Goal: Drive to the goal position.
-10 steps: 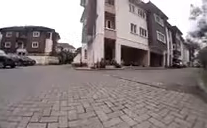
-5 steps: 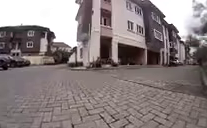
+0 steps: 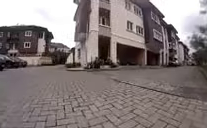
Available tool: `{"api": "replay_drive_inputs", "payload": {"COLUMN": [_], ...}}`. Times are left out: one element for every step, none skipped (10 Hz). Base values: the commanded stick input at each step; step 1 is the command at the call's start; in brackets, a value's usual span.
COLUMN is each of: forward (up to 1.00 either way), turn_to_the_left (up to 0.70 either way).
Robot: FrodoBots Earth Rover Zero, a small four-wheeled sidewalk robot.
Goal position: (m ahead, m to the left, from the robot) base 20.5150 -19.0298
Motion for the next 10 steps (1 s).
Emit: {"api": "replay_drive_inputs", "payload": {"forward": [0.70,0.70,0.70,0.70,0.70,0.70,0.70,0.70,0.70,0.70], "turn_to_the_left": [-0.35,-0.35,-0.35,-0.35,0.00,0.00,0.00,0.00,0.00,0.00]}}
